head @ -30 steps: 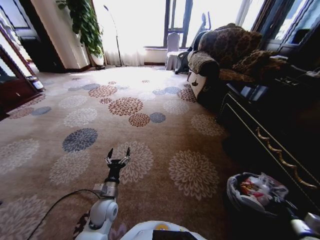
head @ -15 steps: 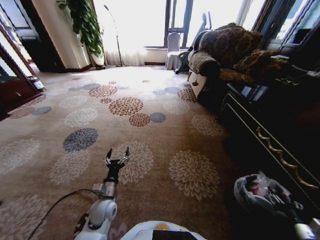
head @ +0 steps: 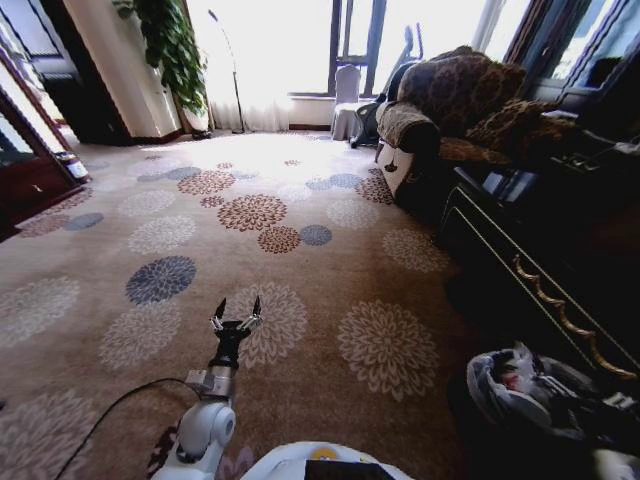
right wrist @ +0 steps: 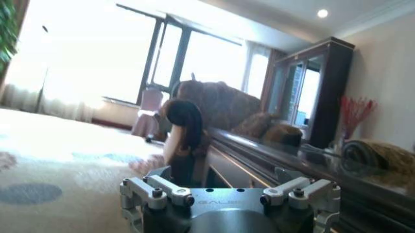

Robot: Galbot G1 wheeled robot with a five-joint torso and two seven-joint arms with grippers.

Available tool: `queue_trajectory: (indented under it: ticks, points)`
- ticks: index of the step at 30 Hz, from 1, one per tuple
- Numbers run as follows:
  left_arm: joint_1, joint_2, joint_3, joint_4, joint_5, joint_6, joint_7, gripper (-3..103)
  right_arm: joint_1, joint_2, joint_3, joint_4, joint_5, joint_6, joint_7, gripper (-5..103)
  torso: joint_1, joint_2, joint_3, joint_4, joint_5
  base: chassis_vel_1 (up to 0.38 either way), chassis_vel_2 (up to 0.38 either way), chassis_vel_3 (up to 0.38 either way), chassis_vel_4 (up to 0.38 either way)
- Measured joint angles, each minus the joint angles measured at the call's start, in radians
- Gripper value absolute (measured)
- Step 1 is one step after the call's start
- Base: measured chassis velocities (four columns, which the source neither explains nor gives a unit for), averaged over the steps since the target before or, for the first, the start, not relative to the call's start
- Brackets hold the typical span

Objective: Pick up the trash from the ground and place it into the trash bin.

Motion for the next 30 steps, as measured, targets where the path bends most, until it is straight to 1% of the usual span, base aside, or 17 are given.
queue_trajectory:
  ticks: [1, 3, 5, 6, 8, 9, 10, 11, 14, 15, 19, 20, 22, 23, 24, 28, 30]
  points:
    - [0.000, 0.000, 0.000, 0.000, 0.000, 0.000, 0.000, 100, 0.000, 0.000, 0.000, 0.000, 0.000, 0.000, 0.000, 100, 0.000, 0.000, 0.000, 0.0000, 0.0000, 0.000, 0.000, 0.000, 0.000]
    - [0.008, 0.002, -0.003, -0.021, -0.001, 0.012, 0.000, 100, -0.018, 0.029, -0.049, 0.128, 0.034, -0.033, 0.000, 100, 0.000, 0.000, 0.000, -0.0002, 0.0004, 0.000, 0.000, 0.000, 0.000]
    - [0.020, 0.004, -0.011, -0.041, 0.010, 0.020, 0.004, 100, -0.003, 0.057, -0.121, 0.251, 0.043, -0.109, 0.000, 100, 0.000, 0.000, 0.000, -0.0002, 0.0003, 0.000, 0.000, 0.000, 0.000]
    - [0.020, 0.004, -0.011, -0.041, 0.010, 0.020, 0.004, 100, -0.003, 0.057, -0.121, 0.251, 0.043, -0.109, 0.000, 100, 0.000, 0.000, 0.000, -0.0002, 0.0003, 0.000, 0.000, 0.000, 0.000]
    - [0.032, 0.002, -0.013, -0.055, 0.027, 0.023, 0.005, 100, 0.034, 0.067, -0.188, 0.312, 0.029, -0.162, 0.000, 100, 0.000, 0.000, 0.000, -0.0003, 0.0003, 0.000, 0.000, 0.000, 0.000]
    - [0.054, -0.005, -0.013, -0.076, 0.053, 0.033, 0.004, 100, 0.076, 0.064, -0.258, 0.348, 0.001, -0.208, 0.000, 100, 0.000, 0.000, 0.000, 0.0000, 0.0004, 0.000, 0.000, 0.000, 0.000]
    - [0.054, -0.005, -0.013, -0.076, 0.053, 0.033, 0.004, 100, 0.076, 0.064, -0.258, 0.348, 0.001, -0.208, 0.000, 100, 0.000, 0.000, 0.000, 0.0000, 0.0004, 0.000, 0.000, 0.000, 0.000]
    - [0.072, -0.011, -0.009, -0.091, 0.076, 0.040, 0.002, 100, 0.108, 0.055, -0.306, 0.364, -0.019, -0.236, 0.000, 100, 0.000, 0.000, 0.000, 0.0001, 0.0008, 0.000, 0.000, 0.000, 0.000]
    - [0.139, -0.037, 0.022, -0.121, 0.158, 0.044, -0.013, 100, 0.163, 0.047, -0.388, 0.383, -0.039, -0.297, 0.000, 100, 0.000, 0.000, 0.000, 0.0004, 0.0006, 0.000, 0.000, 0.000, 0.000]
    - [0.177, -0.049, 0.043, -0.131, 0.190, 0.042, -0.024, 100, 0.170, 0.047, -0.420, 0.384, -0.053, -0.309, 0.000, 100, 0.000, 0.000, 0.000, 0.0000, 0.0008, 0.000, 0.000, 0.000, 0.000]
    - [0.226, -0.065, 0.066, -0.148, 0.218, 0.040, -0.038, 100, 0.172, 0.052, -0.455, 0.382, -0.080, -0.322, 0.000, 100, 0.000, 0.000, 0.000, 0.0000, 0.0005, 0.000, 0.000, 0.000, 0.000]
    - [0.272, -0.073, 0.082, -0.182, 0.238, 0.049, -0.055, 100, 0.175, 0.062, -0.476, 0.376, -0.105, -0.331, 0.000, 100, 0.000, 0.000, 0.000, 0.0000, 0.0004, 0.000, 0.000, 0.000, 0.000]
    - [0.322, -0.069, 0.092, -0.239, 0.251, 0.073, -0.065, 100, 0.180, 0.072, -0.491, 0.367, -0.129, -0.339, 0.000, 100, 0.000, 0.000, 0.000, -0.0001, 0.0005, 0.000, 0.000, 0.000, 0.000]
    - [0.384, -0.060, 0.094, -0.315, 0.258, 0.105, -0.075, 100, 0.190, 0.084, -0.504, 0.356, -0.153, -0.348, 0.000, 100, 0.000, 0.000, 0.000, -0.0002, 0.0008, 0.000, 0.000, 0.000, 0.000]
    - [0.384, -0.060, 0.094, -0.315, 0.258, 0.105, -0.075, 100, 0.190, 0.084, -0.504, 0.356, -0.153, -0.348, 0.000, 100, 0.000, 0.000, 0.000, -0.0002, 0.0008, 0.000, 0.000, 0.000, 0.000]
    - [0.513, -0.059, 0.089, -0.437, 0.285, 0.136, -0.116, 100, 0.216, 0.104, -0.524, 0.343, -0.183, -0.391, 0.000, 100, 0.000, 0.000, 0.000, 0.0000, 0.0009, 0.000, 0.000, 0.000, 0.000]
    - [0.530, -0.061, 0.086, -0.451, 0.292, 0.141, -0.128, 100, 0.220, 0.104, -0.526, 0.341, -0.185, -0.398, 0.000, 100, 0.000, 0.000, 0.000, 0.0000, 0.0009, 0.000, 0.000, 0.000, 0.000]
